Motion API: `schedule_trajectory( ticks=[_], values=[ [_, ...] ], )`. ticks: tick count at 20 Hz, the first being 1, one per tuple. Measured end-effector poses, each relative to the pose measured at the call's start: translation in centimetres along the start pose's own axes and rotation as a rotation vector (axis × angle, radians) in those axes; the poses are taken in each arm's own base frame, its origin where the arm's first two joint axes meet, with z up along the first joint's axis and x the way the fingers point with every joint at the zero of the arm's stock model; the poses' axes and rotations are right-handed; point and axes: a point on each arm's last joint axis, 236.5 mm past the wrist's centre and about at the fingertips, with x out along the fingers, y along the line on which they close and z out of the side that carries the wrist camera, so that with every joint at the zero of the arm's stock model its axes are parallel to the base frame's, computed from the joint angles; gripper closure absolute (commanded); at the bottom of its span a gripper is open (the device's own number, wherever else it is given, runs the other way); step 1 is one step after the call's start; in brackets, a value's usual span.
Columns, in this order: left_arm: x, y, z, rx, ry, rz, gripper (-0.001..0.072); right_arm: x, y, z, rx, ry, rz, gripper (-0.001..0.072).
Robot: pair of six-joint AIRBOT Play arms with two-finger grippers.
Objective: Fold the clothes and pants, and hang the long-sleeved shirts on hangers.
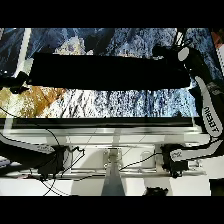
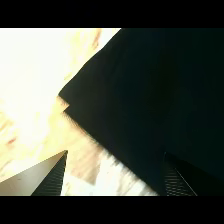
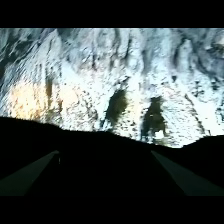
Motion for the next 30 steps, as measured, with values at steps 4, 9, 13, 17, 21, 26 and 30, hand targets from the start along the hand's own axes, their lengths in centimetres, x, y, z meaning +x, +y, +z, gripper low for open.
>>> schedule_trajectory(
  ticks=[4,9,13,17,21,26,30],
  values=[
    [1.6,-0.9,2.0,0.002,-0.092,-0.002,0.0252,1.5,2.4,-2.1,-0.034,0.053,0.033,0.0162],
    [2.5,-4.0,3.7,0.106,-0.180,-0.005,0.0697,3.0,6.1,-4.4,-0.083,0.110,0.081,0.0638],
    [-0.7,-9.8,4.8,0.314,-0.258,-0.046,0.0697,2.5,10.2,-2.3,-0.131,0.063,0.136,0.0698],
    [-7.8,-17.1,4.8,0.490,-0.386,-0.106,0.0697,1.4,15.4,0.9,-0.153,0.003,0.220,0.0700],
    [-14.6,-23.9,1.5,0.634,-0.464,-0.186,0.0696,0.7,22.0,1.9,-0.120,0.009,0.355,0.0700],
    [-21.0,-30.3,-3.6,0.752,-0.532,-0.307,0.0696,0.5,31.3,-1.5,-0.077,0.118,0.547,0.0700],
    [-24.7,-33.8,-6.9,0.772,-0.560,-0.436,0.0696,0.3,38.4,-6.4,-0.051,0.220,0.677,0.0700]
  ],
)
